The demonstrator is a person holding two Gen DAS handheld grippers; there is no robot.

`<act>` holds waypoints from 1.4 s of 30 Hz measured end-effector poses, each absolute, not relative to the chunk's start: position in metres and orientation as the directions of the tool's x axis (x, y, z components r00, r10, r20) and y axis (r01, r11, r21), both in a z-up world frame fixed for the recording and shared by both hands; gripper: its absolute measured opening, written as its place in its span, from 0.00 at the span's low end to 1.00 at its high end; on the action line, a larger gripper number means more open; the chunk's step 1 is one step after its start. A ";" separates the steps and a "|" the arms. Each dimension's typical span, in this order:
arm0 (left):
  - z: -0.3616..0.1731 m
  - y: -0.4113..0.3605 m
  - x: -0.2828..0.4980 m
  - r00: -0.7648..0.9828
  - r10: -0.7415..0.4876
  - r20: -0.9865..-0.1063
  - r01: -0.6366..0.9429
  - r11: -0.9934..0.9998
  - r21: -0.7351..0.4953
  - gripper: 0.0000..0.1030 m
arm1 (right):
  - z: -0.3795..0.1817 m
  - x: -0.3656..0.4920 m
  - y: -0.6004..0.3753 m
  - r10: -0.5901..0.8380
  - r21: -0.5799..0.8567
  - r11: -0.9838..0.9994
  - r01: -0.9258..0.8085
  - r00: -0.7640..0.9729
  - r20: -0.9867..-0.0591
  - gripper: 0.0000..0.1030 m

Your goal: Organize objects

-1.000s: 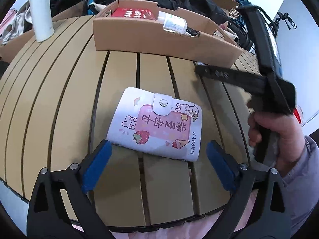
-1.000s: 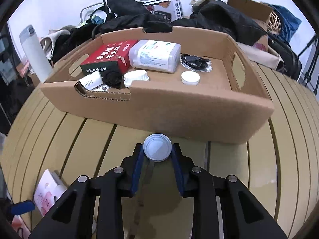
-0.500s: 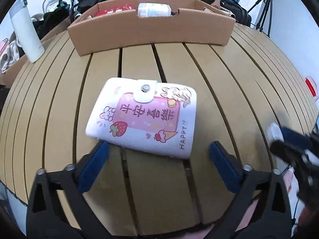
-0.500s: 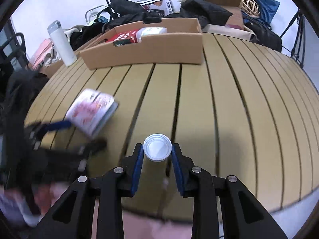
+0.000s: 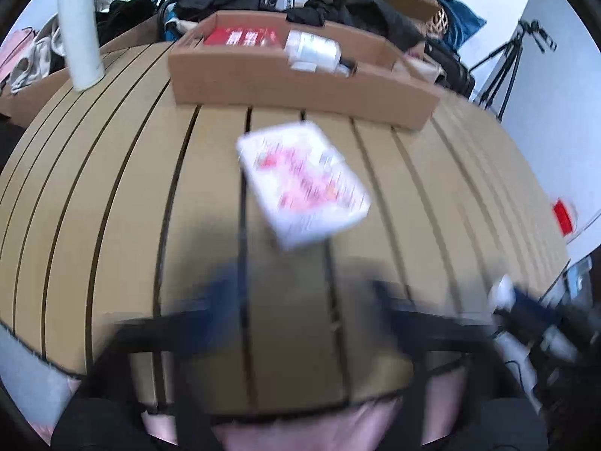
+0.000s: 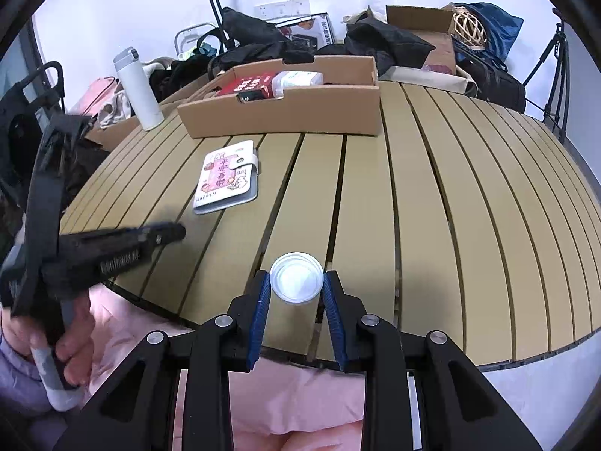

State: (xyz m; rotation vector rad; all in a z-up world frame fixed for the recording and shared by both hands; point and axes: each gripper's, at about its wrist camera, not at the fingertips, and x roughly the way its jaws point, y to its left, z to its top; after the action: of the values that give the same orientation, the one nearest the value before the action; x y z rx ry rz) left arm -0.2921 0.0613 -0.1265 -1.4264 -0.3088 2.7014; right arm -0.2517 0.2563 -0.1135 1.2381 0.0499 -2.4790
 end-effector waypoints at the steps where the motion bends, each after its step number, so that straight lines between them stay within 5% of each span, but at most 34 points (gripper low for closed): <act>1: -0.119 0.065 -0.301 -0.596 0.152 -0.788 0.038 -0.975 -0.217 0.99 | -0.114 -0.253 0.257 -0.306 0.130 -0.933 0.336 -0.547 -0.779 0.31; 10: -0.168 0.101 -0.390 -0.429 -0.084 -0.900 0.215 -0.977 -0.012 0.99 | -0.111 -0.264 0.263 -0.303 0.138 -0.937 0.320 -0.555 -0.774 0.31; 11: -0.169 0.104 -0.389 -0.443 -0.086 -0.892 0.203 -0.979 -0.006 0.91 | -0.111 -0.265 0.266 -0.303 0.141 -0.939 0.314 -0.557 -0.773 0.31; 13: -0.169 0.109 -0.385 -0.466 -0.068 -0.882 0.163 -0.986 -0.011 0.73 | -0.113 -0.268 0.272 -0.292 0.141 -0.944 0.298 -0.559 -0.776 0.31; 19: -0.173 0.111 -0.361 -0.486 0.012 -0.874 0.087 -0.994 -0.063 0.66 | -0.116 -0.270 0.277 -0.290 0.159 -0.949 0.274 -0.555 -0.780 0.31; 22: -0.161 0.102 -0.329 -0.509 0.100 -0.855 0.048 -0.988 -0.144 0.65 | -0.108 -0.264 0.276 -0.296 0.154 -0.946 0.286 -0.566 -0.769 0.31; 32: -0.085 0.074 -0.190 -0.612 0.148 -0.777 -0.088 -0.989 -0.119 0.64 | -0.063 -0.217 0.265 -0.319 0.105 -0.929 0.354 -0.627 -0.711 0.31; 42: -0.050 0.066 -0.159 -0.637 0.211 -0.741 -0.116 -0.977 -0.178 0.64 | -0.054 -0.186 0.261 -0.337 0.107 -0.921 0.374 -0.631 -0.698 0.31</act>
State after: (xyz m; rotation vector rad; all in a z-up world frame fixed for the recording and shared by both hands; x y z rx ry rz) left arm -0.1587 0.0656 -0.0499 -1.2373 -0.1691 2.6841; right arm -0.1862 0.2608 -0.0544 1.0683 0.0669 -2.5282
